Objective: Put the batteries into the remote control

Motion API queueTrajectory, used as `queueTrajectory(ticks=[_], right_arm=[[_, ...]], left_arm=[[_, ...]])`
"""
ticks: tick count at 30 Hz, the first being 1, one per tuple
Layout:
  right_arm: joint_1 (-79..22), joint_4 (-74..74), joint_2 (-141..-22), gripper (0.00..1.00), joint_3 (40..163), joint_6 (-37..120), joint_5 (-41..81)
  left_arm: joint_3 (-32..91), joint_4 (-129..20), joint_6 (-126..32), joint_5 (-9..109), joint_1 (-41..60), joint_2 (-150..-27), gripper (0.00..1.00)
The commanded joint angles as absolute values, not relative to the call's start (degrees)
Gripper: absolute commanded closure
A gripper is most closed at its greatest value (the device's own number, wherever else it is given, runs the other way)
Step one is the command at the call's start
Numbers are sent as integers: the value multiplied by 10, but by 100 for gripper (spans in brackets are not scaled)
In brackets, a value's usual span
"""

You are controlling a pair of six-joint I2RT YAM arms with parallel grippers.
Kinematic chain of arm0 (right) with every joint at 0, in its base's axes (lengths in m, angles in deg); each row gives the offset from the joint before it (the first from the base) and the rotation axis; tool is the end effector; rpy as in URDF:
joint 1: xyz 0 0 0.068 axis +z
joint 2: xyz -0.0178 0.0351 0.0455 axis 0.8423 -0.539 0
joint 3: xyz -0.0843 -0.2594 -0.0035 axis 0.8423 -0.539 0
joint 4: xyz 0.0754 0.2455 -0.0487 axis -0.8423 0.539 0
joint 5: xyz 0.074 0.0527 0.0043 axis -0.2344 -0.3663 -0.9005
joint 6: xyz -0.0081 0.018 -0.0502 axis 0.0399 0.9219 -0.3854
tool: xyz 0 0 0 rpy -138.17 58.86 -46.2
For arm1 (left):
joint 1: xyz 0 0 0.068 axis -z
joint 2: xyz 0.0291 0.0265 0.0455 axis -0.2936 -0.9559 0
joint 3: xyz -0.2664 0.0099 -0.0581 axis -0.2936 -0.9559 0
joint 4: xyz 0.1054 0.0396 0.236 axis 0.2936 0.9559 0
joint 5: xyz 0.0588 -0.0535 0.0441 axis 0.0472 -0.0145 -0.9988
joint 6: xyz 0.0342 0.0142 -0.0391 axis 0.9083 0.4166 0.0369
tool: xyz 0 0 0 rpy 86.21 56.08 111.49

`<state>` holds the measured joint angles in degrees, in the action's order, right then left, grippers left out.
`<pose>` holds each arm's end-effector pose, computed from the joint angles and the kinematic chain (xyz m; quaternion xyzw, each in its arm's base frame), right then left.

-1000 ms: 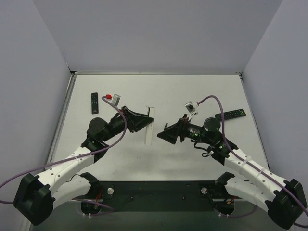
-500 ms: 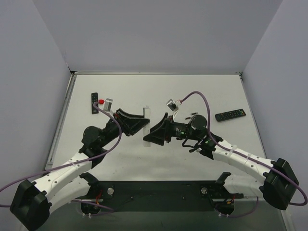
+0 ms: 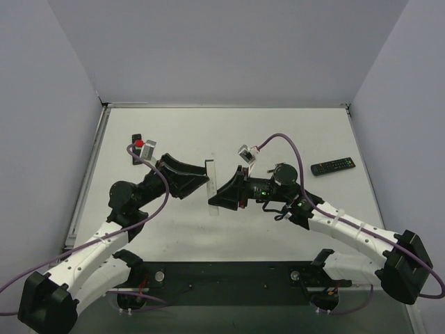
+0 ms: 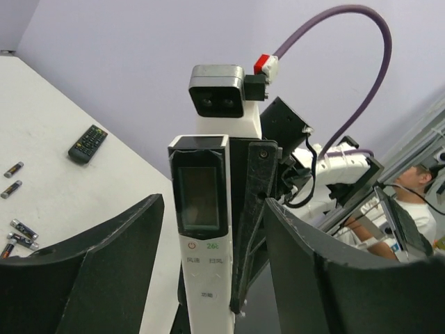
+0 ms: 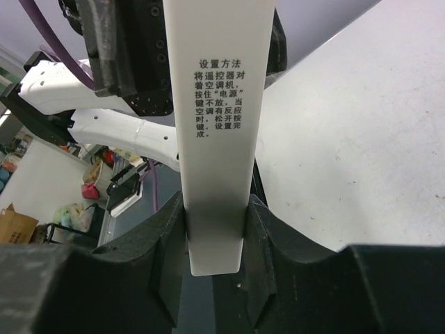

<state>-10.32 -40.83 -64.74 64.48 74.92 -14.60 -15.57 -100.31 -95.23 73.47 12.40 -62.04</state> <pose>0.1517 0.1982 0.3265 -0.3180 0.5517 0.6695 0.3825 0.1576 -0.1105 0.3223 0.0910 0.5555 -0.6743 0.4781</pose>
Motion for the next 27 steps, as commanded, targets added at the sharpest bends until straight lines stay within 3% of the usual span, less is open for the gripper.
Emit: queueTrajectory(ticks=[1,11,16,24,27], right_arm=[[-103,-404,-625,100,677,706,-164],[-97,-383,-641,100,695,685,-180],[-94,-384,-647,100,697,684,-180],[-87,-371,-654,100,703,674,-180],[-84,-361,-656,100,708,666,-176]], left_arm=[[-122,-1016,-955,852,98,-620,29],[-93,-918,-868,886,95,-614,26],[-90,-901,-855,901,94,-620,43],[-99,-922,-866,906,93,-627,51],[-95,-924,-867,912,93,-627,64]])
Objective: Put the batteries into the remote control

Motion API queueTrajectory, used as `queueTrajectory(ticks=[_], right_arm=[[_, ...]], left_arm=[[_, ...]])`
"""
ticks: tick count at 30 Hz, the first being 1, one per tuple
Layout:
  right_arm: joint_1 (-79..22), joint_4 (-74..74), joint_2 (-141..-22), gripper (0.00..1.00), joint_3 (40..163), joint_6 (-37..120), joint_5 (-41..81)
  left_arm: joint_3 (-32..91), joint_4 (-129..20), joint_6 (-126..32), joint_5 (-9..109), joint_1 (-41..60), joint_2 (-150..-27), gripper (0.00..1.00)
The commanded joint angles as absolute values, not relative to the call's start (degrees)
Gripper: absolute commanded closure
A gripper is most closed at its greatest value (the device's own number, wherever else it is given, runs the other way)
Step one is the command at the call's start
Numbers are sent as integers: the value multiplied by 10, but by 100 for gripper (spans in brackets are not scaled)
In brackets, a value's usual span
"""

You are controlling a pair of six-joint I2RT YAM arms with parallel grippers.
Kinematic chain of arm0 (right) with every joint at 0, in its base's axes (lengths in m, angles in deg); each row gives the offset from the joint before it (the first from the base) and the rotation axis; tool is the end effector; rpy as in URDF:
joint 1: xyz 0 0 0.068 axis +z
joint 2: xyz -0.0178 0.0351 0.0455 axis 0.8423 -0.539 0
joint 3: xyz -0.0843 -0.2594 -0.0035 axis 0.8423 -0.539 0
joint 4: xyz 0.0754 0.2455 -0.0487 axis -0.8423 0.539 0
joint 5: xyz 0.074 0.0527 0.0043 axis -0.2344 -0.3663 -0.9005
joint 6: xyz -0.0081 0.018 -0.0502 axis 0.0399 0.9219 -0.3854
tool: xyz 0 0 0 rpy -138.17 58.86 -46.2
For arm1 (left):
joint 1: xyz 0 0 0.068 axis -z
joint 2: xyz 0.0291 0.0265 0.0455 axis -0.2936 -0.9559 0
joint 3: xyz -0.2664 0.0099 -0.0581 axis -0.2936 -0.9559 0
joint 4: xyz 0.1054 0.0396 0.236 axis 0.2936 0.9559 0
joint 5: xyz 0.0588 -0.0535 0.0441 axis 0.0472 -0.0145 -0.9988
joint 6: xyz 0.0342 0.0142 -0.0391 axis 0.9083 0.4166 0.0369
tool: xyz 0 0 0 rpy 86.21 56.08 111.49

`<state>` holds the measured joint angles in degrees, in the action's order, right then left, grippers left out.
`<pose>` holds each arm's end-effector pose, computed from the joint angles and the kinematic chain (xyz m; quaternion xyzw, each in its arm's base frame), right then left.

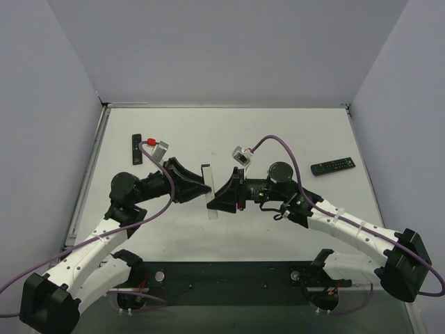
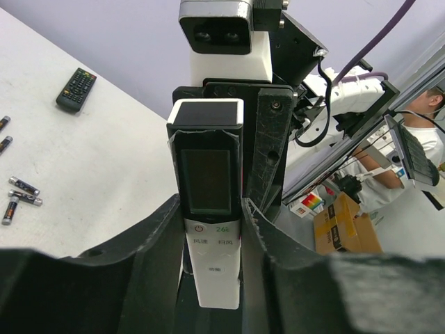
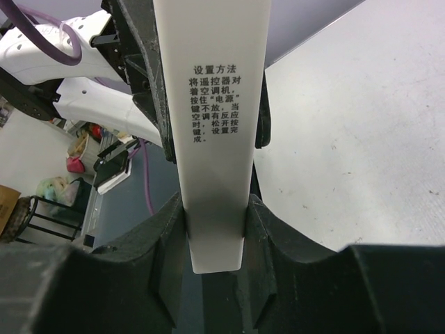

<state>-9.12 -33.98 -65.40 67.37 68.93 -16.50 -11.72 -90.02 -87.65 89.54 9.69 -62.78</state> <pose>0.1505 0.2060 0.3295 -0.3577 0.5555 0.6503 0.3749 0.1619 -0.1112 0.3240 0.2046 0.5937 -0.6534 0.4227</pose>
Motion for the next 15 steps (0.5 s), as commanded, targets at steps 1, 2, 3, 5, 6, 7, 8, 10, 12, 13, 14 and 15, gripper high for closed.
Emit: queueTrajectory(ticks=[1,2,3,5,6,7,8,10,12,13,14,15], right_arm=[[-84,-358,-657,100,708,664,-174],[-84,-358,-657,100,707,664,-173],[-84,-358,-657,97,707,665,-171],[-84,-358,-654,86,707,665,-172],[-84,-358,-652,75,707,666,-173],[-83,-358,-648,69,707,666,-174],[-84,-358,-647,61,707,665,-174],[-85,-360,-643,52,707,665,-171],[-85,-364,-641,50,707,667,-169],[-87,-374,-642,50,707,671,-170],[-86,-381,-643,50,707,674,-170],[-88,-386,-644,50,704,680,-170]], left_arm=[[-97,-924,-862,914,92,-627,72],[-96,-916,-858,918,92,-626,92],[-96,-911,-854,919,91,-626,100],[-101,-908,-850,918,85,-624,100],[-105,-911,-851,917,82,-623,100],[-109,-917,-861,917,81,-622,100],[-117,-935,-867,914,76,-622,100],[-130,-968,-890,909,73,-625,100],[-139,-997,-909,904,72,-625,100],[-145,-1001,-912,901,72,-624,100],[-148,-1004,-917,898,72,-621,100],[-151,-1011,-919,892,72,-617,100]])
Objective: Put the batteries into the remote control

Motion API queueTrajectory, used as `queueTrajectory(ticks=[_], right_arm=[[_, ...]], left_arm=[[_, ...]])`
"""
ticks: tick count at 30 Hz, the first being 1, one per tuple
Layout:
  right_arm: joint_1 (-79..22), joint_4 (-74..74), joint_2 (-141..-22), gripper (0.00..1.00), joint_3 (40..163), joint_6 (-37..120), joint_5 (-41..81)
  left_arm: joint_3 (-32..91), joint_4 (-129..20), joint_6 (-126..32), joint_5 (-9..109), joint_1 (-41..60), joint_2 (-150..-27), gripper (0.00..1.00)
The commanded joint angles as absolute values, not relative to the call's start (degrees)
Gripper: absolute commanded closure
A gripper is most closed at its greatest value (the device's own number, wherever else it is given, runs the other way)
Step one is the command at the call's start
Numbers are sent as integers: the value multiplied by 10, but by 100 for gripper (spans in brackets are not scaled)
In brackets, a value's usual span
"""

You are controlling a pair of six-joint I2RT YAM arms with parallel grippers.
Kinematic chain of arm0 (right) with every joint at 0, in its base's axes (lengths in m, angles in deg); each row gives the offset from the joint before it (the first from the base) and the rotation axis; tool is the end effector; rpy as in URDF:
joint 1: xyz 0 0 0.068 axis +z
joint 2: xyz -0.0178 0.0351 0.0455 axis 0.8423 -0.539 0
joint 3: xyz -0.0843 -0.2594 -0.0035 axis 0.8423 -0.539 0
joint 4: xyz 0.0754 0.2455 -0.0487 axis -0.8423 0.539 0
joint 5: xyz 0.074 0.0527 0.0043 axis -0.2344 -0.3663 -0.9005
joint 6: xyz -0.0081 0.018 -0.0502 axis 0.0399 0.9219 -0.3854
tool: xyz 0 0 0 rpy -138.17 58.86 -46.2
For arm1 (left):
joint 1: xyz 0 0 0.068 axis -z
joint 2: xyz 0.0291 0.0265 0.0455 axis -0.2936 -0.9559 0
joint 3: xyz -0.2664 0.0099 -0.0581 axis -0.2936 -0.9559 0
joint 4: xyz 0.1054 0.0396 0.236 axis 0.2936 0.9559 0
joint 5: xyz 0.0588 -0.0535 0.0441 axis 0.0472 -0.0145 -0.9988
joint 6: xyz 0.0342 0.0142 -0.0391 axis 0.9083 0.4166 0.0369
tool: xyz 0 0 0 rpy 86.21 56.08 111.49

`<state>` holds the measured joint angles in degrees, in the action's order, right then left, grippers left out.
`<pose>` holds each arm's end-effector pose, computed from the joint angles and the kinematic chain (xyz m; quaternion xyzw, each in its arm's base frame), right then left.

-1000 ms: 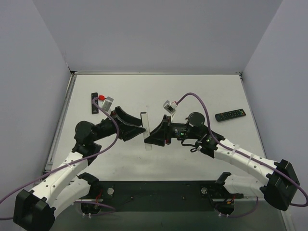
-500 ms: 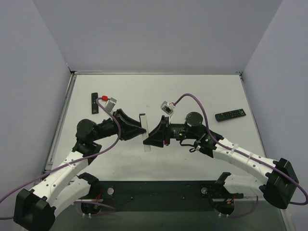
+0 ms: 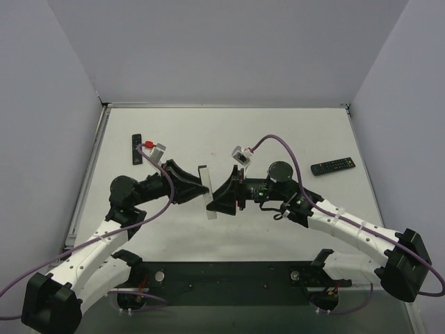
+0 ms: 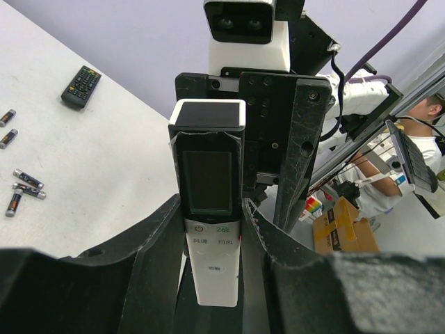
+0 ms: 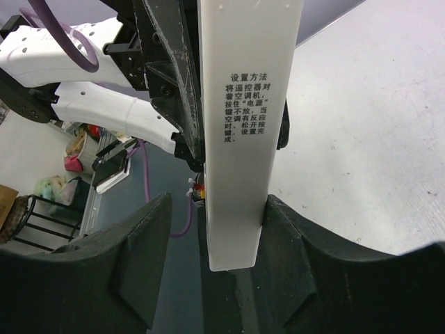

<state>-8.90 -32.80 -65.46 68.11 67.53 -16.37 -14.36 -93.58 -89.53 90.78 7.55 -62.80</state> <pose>0.1504 0.2072 0.3317 -0.3642 0.5540 0.6453 0.3795 0.1637 -0.1045 0.3137 0.1953 0.5949 -0.6552 0.4227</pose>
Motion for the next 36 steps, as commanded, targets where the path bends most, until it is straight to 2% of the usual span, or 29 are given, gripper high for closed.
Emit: queueTrajectory(ticks=[1,8,15,22,36], right_arm=[[-90,-395,-644,50,703,682,-169],[-97,-450,-654,54,693,711,-185],[-97,-465,-661,67,697,721,-198],[-97,-448,-660,76,685,711,-207],[-95,-359,-634,77,642,664,-210]], left_arm=[[-158,-1015,-923,888,72,-614,100],[-190,-1076,-974,863,72,-598,100],[-198,-1099,-987,853,72,-595,100],[-199,-1105,-979,810,68,-595,100],[-195,-1101,-912,670,38,-606,100]])
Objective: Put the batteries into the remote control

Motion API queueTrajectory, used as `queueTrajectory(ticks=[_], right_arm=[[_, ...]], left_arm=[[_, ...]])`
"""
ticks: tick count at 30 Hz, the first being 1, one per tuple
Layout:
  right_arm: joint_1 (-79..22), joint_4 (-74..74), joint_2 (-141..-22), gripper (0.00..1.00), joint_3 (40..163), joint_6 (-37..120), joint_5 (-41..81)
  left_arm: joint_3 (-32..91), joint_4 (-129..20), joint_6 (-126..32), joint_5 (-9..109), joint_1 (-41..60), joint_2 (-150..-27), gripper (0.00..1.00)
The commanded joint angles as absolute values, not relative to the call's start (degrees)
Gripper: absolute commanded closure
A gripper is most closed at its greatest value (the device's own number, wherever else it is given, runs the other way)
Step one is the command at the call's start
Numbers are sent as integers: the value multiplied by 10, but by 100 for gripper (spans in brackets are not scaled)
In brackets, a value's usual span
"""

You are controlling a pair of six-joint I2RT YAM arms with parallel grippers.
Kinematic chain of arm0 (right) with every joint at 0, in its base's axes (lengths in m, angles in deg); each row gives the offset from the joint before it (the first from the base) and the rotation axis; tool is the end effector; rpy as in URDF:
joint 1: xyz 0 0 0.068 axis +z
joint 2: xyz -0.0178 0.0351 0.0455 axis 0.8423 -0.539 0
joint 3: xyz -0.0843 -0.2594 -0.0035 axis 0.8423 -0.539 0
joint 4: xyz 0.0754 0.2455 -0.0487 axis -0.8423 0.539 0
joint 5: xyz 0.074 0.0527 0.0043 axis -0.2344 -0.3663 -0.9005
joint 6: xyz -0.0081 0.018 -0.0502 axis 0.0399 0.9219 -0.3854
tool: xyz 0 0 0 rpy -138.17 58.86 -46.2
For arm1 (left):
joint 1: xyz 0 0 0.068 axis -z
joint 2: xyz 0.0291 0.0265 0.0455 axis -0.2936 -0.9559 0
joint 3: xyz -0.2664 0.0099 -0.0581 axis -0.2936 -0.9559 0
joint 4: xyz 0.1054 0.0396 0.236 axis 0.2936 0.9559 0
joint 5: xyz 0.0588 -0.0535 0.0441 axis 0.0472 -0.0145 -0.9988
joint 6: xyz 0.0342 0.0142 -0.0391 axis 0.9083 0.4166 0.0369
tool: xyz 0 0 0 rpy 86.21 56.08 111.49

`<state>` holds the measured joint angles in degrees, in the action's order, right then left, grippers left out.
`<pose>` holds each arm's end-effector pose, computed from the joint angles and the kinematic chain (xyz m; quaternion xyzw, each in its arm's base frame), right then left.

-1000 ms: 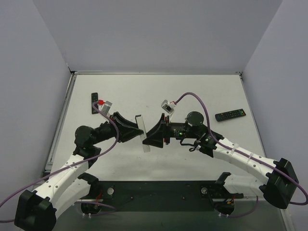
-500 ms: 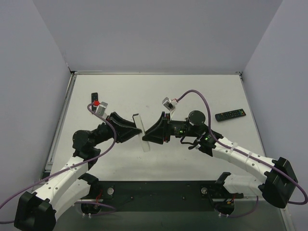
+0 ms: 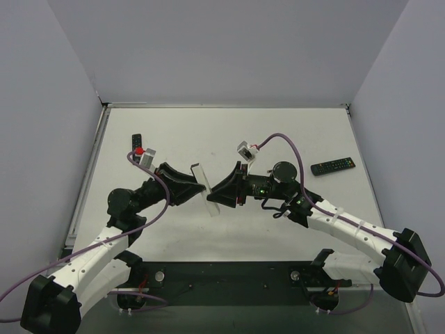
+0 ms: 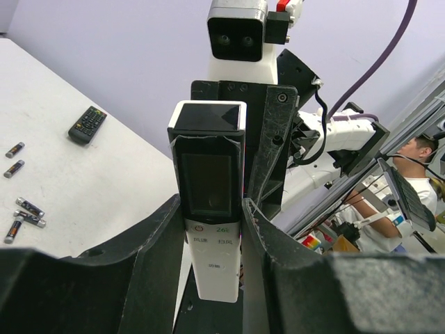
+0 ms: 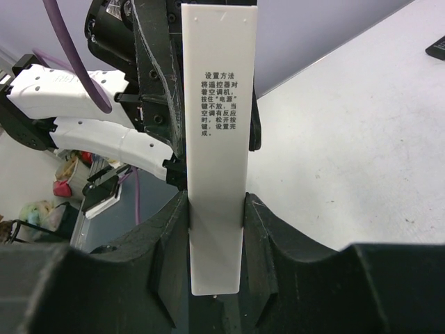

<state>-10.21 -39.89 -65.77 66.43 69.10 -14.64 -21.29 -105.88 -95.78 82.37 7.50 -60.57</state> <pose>0.1547 0.2022 0.3325 -0.3463 0.5345 0.6497 0.4150 0.1533 -0.0956 0.3001 0.1326 0.5578 -0.6723 0.4682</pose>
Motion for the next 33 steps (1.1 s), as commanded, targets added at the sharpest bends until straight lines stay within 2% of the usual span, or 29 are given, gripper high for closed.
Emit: queueTrajectory(ticks=[1,12,33], right_arm=[[-96,-357,-633,78,640,661,-212],[-96,-365,-647,79,627,659,-269],[-97,-356,-636,78,611,663,-272]], left_arm=[[-195,-1103,-916,666,36,-606,100],[-205,-1164,-968,638,19,-609,100],[-221,-1196,-991,586,-1,-614,100]])
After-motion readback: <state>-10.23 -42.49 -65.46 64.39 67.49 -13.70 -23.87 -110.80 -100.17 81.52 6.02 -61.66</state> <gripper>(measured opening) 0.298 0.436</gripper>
